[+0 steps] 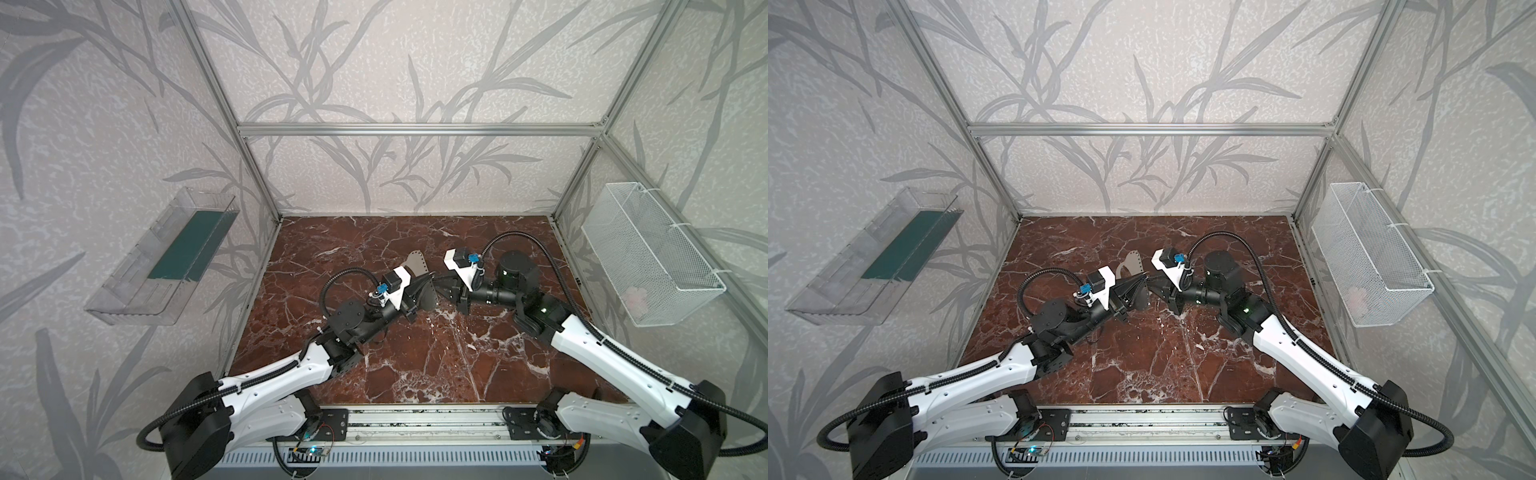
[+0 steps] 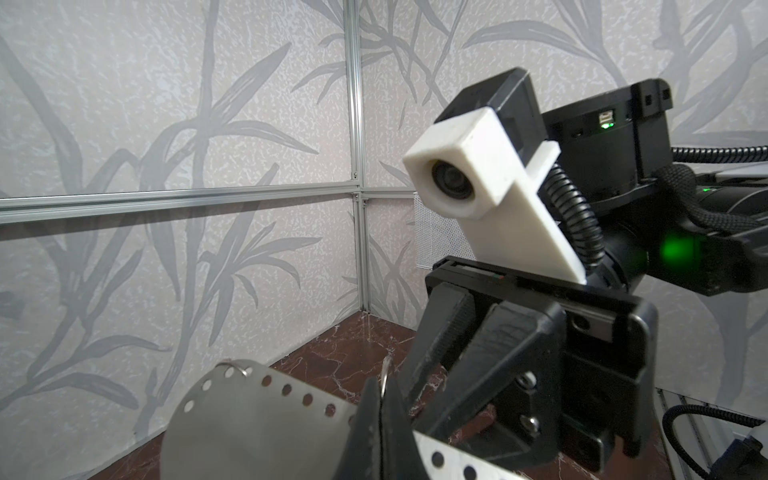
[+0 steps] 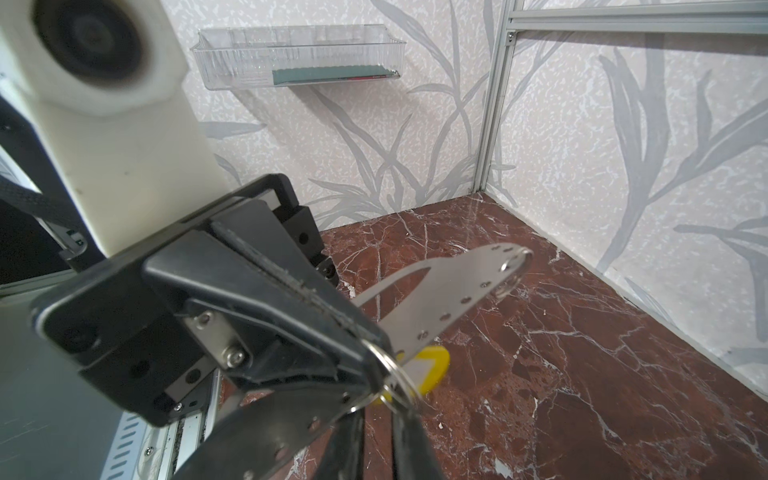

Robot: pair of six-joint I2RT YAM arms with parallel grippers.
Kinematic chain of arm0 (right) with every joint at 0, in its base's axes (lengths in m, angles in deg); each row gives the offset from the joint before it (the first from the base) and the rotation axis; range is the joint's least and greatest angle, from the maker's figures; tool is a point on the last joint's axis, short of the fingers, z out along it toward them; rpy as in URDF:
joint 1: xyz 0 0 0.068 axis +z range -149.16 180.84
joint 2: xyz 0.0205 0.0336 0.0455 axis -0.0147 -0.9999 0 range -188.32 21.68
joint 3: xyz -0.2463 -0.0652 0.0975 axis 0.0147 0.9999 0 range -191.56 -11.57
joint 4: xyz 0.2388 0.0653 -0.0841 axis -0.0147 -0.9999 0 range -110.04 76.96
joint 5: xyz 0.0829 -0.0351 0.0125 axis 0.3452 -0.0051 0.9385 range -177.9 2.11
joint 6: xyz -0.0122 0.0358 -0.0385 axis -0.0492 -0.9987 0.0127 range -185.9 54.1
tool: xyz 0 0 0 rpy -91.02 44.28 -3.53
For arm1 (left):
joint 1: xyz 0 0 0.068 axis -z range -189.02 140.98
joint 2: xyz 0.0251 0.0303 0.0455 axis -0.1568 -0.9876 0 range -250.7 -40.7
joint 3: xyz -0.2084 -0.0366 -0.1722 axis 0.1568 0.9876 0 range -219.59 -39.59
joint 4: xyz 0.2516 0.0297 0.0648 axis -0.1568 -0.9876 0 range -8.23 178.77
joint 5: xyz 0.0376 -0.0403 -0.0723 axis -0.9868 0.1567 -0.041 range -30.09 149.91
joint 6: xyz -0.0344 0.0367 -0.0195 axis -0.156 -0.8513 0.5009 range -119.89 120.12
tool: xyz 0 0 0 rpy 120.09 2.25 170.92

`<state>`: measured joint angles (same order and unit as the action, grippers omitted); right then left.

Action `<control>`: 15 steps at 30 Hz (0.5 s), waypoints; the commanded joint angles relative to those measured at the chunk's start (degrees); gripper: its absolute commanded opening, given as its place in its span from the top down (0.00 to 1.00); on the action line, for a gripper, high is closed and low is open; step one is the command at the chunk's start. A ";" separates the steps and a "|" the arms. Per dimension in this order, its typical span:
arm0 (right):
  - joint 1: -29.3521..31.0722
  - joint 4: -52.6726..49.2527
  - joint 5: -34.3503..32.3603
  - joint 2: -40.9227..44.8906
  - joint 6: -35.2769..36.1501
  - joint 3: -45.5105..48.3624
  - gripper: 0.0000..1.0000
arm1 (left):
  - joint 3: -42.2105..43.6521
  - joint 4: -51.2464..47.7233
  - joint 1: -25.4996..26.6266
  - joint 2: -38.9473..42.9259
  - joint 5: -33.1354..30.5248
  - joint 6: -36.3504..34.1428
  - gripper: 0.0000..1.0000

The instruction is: Put the keys on the keyring

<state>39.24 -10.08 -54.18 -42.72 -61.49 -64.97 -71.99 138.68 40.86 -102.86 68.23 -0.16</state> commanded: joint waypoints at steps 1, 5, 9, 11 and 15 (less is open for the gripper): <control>1.25 -0.97 3.59 0.42 1.53 -1.13 0.74 | -0.38 1.88 0.30 -0.69 1.66 0.69 1.00; 0.91 -1.08 -1.54 2.74 3.27 1.06 0.62 | -0.12 2.09 0.30 -0.24 1.40 0.62 1.00; -1.18 -2.51 -2.69 4.74 3.99 2.07 0.59 | 0.06 2.09 0.30 0.20 1.46 0.62 1.00; -2.36 -3.12 -3.03 6.04 4.20 2.58 0.59 | 0.22 2.09 0.22 0.42 1.37 0.54 1.00; -4.35 -3.52 -3.07 8.55 4.17 3.31 0.61 | 0.23 2.08 0.21 0.47 1.44 0.61 1.00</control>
<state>35.91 -13.14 -57.42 -36.34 -57.97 -62.13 -71.99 139.01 41.17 -102.86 69.45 0.13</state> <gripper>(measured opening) 0.394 0.048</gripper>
